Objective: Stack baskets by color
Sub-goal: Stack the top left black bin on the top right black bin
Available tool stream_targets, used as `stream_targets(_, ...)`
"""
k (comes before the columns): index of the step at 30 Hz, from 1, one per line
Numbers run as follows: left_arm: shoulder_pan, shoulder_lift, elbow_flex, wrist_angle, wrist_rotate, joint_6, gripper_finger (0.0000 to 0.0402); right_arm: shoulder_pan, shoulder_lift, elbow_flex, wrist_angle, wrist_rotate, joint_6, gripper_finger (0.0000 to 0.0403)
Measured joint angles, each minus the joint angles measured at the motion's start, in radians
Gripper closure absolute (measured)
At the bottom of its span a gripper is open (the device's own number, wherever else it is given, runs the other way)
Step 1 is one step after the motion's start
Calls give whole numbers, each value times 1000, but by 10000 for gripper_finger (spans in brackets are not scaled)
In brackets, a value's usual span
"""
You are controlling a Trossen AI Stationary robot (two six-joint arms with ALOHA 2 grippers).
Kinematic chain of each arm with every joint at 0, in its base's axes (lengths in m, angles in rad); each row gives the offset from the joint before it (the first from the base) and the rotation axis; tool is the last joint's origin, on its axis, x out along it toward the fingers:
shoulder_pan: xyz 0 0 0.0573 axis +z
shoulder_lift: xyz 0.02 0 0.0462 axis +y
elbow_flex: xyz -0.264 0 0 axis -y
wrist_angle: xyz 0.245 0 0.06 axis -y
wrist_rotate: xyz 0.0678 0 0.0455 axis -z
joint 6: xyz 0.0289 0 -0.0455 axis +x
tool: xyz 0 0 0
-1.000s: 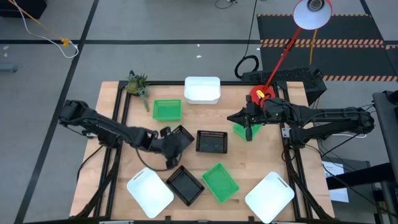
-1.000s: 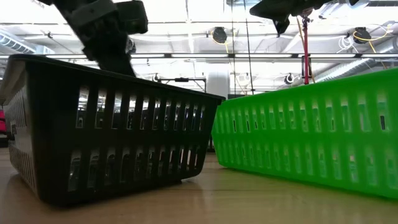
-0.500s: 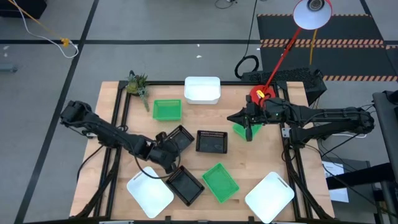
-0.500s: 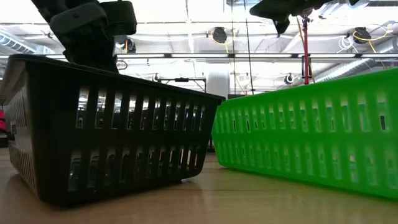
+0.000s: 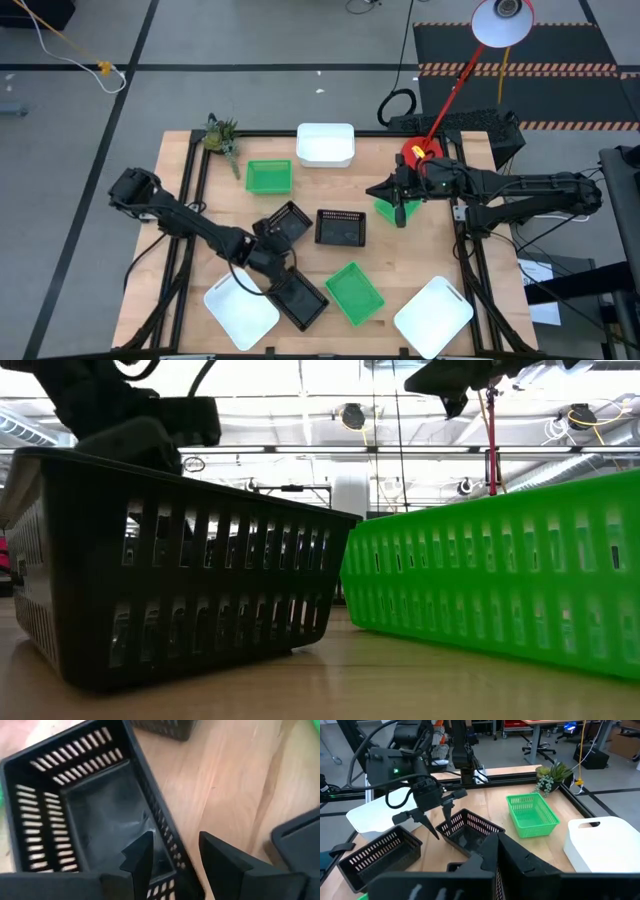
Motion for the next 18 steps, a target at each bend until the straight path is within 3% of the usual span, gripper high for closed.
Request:
stream_targets(7, 0, 11, 0, 9, -49, -51, 257, 16, 0, 0, 1, 0, 0, 403)
stream_targets(18, 0, 10, 0, -16, -41, -95, 386, 41, 0, 0, 8, 2, 0, 403)
